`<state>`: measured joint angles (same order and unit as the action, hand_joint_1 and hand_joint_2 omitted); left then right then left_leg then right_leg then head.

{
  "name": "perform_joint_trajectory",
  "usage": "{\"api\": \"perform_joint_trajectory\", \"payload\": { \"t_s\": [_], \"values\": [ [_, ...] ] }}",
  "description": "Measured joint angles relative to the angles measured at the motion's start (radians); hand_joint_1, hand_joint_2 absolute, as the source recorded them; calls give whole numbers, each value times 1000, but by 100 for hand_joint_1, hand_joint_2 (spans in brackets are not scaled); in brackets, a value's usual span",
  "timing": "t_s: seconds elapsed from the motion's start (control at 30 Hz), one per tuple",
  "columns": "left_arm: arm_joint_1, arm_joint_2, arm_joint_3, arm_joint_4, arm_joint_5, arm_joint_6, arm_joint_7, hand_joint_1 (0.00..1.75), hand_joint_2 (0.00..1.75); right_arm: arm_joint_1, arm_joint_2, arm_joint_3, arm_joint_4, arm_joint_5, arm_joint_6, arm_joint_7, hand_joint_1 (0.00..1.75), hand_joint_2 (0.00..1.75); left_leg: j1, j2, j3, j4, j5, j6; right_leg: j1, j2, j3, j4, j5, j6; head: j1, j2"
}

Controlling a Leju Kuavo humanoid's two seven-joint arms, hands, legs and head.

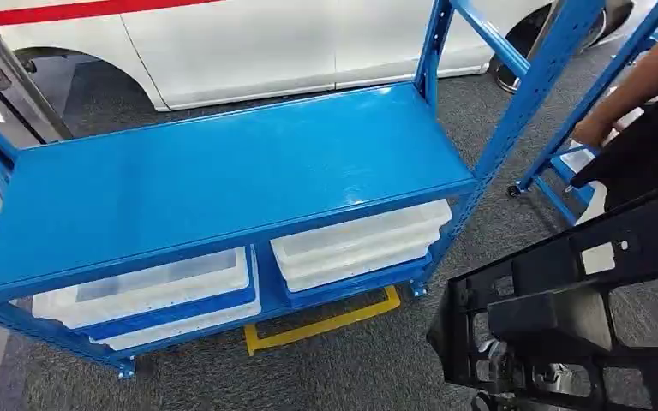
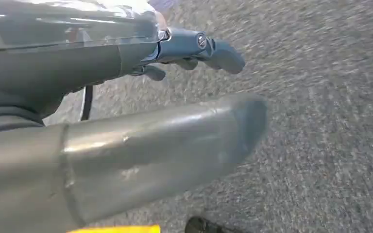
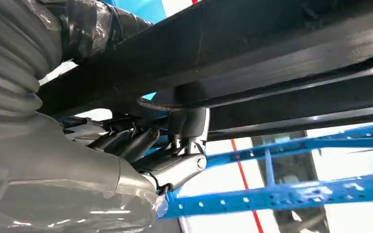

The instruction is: Take the parts from the cabinet and place them on the table.

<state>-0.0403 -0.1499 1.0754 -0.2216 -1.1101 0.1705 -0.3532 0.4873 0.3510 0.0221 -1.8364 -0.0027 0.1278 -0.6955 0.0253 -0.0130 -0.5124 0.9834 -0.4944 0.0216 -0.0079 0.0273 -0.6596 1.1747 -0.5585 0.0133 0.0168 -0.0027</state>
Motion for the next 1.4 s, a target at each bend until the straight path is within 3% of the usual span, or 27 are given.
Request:
{"api": "perform_joint_trajectory", "payload": {
  "t_s": [0.07,0.1,0.17,0.2,0.23,0.27,0.4,0.43,0.5,0.57,0.6,0.63,0.7,0.73,0.77,0.8,0.9,0.93,0.97,1.0,1.07,1.13,1.17,1.23,1.27,1.3,1.4],
  "values": [
    [1,0,0,0,-4,-2,1,0,0,1,0,-1,1,-3,-1,0,175,175,-2,32,-2,1,-1,0,-6,-17,-65,137,-60,6,0,0],
    [1,0,1,0,-6,-3,2,0,0,3,0,-3,1,-6,-2,0,175,175,-2,46,-2,2,-2,-1,-8,-20,-79,169,-61,8,0,0],
    [-2,0,1,0,-11,-3,2,0,0,3,0,-6,1,-12,-3,0,175,175,-2,71,0,3,-5,-5,-12,-29,-34,91,-2,11,0,0],
    [-4,-2,1,0,-15,-3,1,0,0,4,0,-8,-1,-16,-3,0,175,175,-1,82,3,5,-8,-9,-14,-40,23,-7,44,9,0,0],
    [-6,-2,1,0,-18,-3,0,0,0,8,0,-10,-7,-18,-4,0,175,175,-2,90,8,6,-11,-14,-12,-73,78,-98,75,5,0,0],
    [-5,-2,1,0,-21,-3,0,0,0,7,0,-13,-11,-19,-4,0,175,175,-10,98,9,10,-16,-21,0,-118,96,-137,58,-1,0,0],
    [-12,-2,1,0,-28,-3,0,0,0,16,1,-22,-28,-33,-10,0,175,175,-12,133,17,10,-19,-38,2,-71,81,-137,68,-24,-1,0],
    [-14,-2,1,0,-29,-3,0,0,0,20,2,-24,-34,-34,-10,0,175,175,-6,111,11,18,-33,-46,-6,-62,84,-143,74,-32,-1,0],
    [-13,-3,1,0,-32,-3,0,0,0,19,3,-27,-40,-38,-10,-1,175,175,-5,38,-26,115,-104,-48,-6,-45,80,-144,78,-43,-2,0],
    [-8,-3,1,0,-34,-3,0,0,0,20,3,-29,-40,-38,-10,-1,175,175,-5,20,-100,280,-178,-49,-1,-23,76,-144,80,-48,-1,0],
    [-6,-3,1,0,-34,-3,0,0,0,22,3,-30,-40,-38,-10,-1,175,175,-5,20,-127,333,-187,-48,1,-8,76,-142,80,-49,-1,0],
    [-5,-3,1,0,-34,-3,0,0,0,23,3,-32,-40,-37,-10,-1,175,175,-5,19,-129,335,-171,-46,2,5,76,-141,80,-49,-1,0],
    [-5,-3,1,0,-34,-3,0,0,0,22,3,-34,-40,-38,-10,-1,175,175,-5,11,-70,200,-76,-39,2,34,79,-136,80,-49,-1,0],
    [-6,-3,1,0,-34,-3,0,0,0,22,3,-34,-41,-37,-10,-1,175,175,-5,-8,-30,110,-30,-35,2,46,81,-133,79,-47,-1,0],
    [-4,-3,1,0,-34,-3,0,0,0,22,3,-35,-41,-38,-10,-1,175,175,-4,-60,-3,49,-23,-27,0,55,78,-131,79,-46,-1,0],
    [-4,-2,0,0,-34,-3,0,0,0,21,3,-35,-42,-38,-10,-1,175,175,-1,-87,-1,28,-25,-26,6,68,69,-121,79,-37,-1,0],
    [-6,-2,1,0,-35,-2,1,0,0,26,3,-37,-46,-38,-10,0,175,175,-10,-57,0,28,-25,-19,-7,104,55,-132,95,-13,-1,0],
    [-6,-5,1,0,-35,-3,1,0,0,26,3,-38,-48,-37,-10,0,175,175,4,-43,0,11,-15,-7,-1,104,53,-129,94,-8,-1,0],
    [-8,-5,1,0,-34,-6,1,0,0,27,3,-38,-48,-37,-10,-1,175,175,2,-26,5,6,-10,-3,4,39,44,-111,79,-5,0,0],
    [-7,-4,1,0,-33,-10,0,0,0,23,3,-39,-48,-37,-10,-1,175,175,1,-12,5,5,-9,5,3,0,21,-62,41,1,3,0],
    [-4,-4,2,0,-26,-16,0,0,0,20,3,-39,-48,-34,-10,0,175,175,-5,19,3,6,-10,7,-4,-19,-49,89,-37,11,3,0],
    [-4,-2,5,0,-24,-21,0,0,0,20,2,-41,-47,-33,-10,0,175,175,-6,49,3,6,-12,6,-8,-22,-80,160,-49,18,3,0],
    [-5,-2,5,0,-24,-23,0,0,0,19,2,-41,-47,-32,-10,0,175,175,-6,62,5,6,-14,4,-9,-25,-59,126,-20,19,3,0],
    [-9,-2,6,0,-20,-29,0,0,0,18,3,-41,-46,-26,-10,0,175,175,-6,81,13,6,-19,-1,-9,-41,35,-36,59,14,3,0],
    [-10,-2,6,0,-20,-31,0,0,0,15,3,-41,-45,-21,-12,0,175,175,-7,89,20,6,-22,-7,-4,-82,85,-127,77,6,3,0],
    [-11,-2,6,0,-18,-31,0,0,0,9,3,-41,-43,-15,-14,1,175,175,-14,98,17,7,-26,-14,10,-98,91,-139,66,-2,3,0],
    [-17,-2,14,0,-16,-33,0,0,0,6,3,-40,-39,4,-31,0,175,175,-14,121,25,5,-28,-26,13,-68,81,-138,68,-19,3,0]
  ]
}}
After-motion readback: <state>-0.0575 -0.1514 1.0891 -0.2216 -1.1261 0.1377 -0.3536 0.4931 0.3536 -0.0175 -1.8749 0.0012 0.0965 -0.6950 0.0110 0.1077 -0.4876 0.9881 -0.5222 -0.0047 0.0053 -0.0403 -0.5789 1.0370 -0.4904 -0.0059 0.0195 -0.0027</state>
